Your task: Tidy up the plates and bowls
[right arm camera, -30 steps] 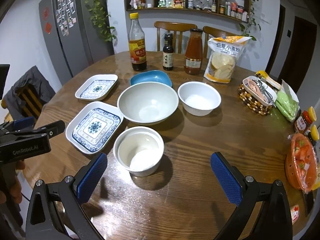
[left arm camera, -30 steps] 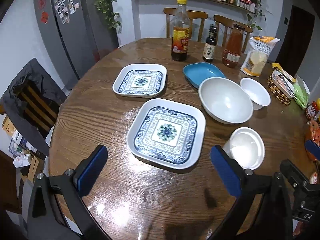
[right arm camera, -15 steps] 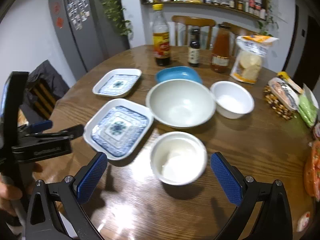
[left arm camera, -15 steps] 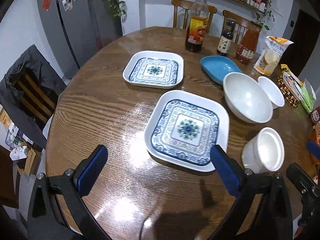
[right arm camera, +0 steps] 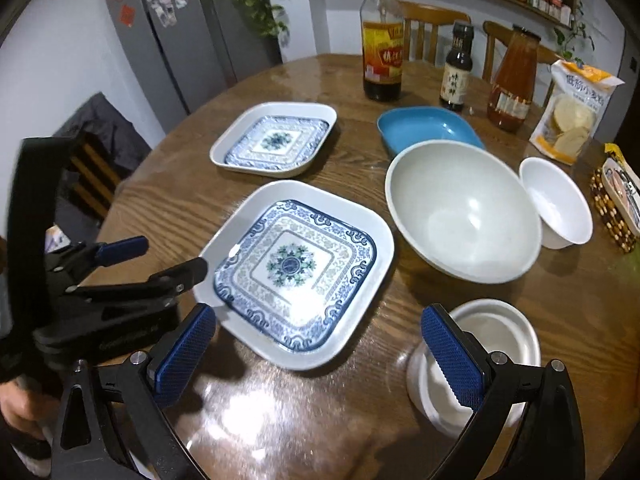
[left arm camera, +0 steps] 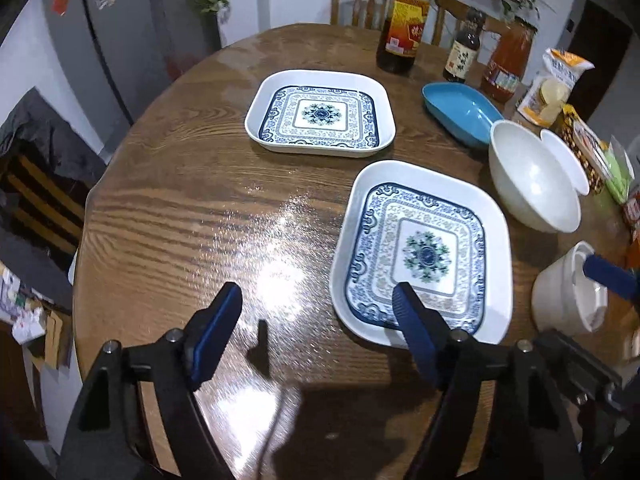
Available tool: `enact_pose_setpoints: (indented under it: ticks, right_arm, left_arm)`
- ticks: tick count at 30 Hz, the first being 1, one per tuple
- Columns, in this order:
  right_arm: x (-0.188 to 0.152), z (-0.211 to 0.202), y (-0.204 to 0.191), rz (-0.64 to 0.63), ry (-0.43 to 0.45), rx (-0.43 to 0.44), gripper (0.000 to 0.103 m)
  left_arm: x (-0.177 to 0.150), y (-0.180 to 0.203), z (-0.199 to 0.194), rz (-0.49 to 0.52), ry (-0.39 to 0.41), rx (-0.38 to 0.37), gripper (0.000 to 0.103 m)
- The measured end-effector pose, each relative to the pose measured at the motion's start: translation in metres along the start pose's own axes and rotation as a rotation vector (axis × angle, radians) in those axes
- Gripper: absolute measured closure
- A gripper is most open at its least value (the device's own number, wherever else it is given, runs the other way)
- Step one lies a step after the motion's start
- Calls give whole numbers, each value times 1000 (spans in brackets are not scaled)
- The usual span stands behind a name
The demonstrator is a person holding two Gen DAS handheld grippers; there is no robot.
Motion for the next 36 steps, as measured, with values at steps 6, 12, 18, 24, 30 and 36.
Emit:
enact_pose_setpoints:
  ticks: [6,12,18,24,30,36]
  right_arm:
    - [7,22,4,-13,-50,-75,2]
    - [7,43,14,-14,-113,-138,13]
    - [9,58,13,-92,-174,-195,32]
    - [18,65,8,-155,-202,-226,54]
    - [23,60,1,-155,-183,-188,86]
    - [25,61,-30,-188,-147,-120,86]
  left_arm:
    - [3,-8,15,34,-27,-50,40]
    - [7,-3,31,60,-57,-98,57]
    - [12,4,42,94,-73,-128,65]
    - [14,11,48,119,-82,-149,79]
    - [12,2,45,107,-75,-139,86]
    - [4,-26,25,62,-47,-95,88]
Point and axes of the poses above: each gripper's, at about its wrist camera, not at the fingertips, and z roughly the way its jaws point, y to its right, x to its top, the point moved 6 cm from there along z, roughly the way its jaws point, and after that the axes turned 3 degrees about y, right-handed, at the moved point
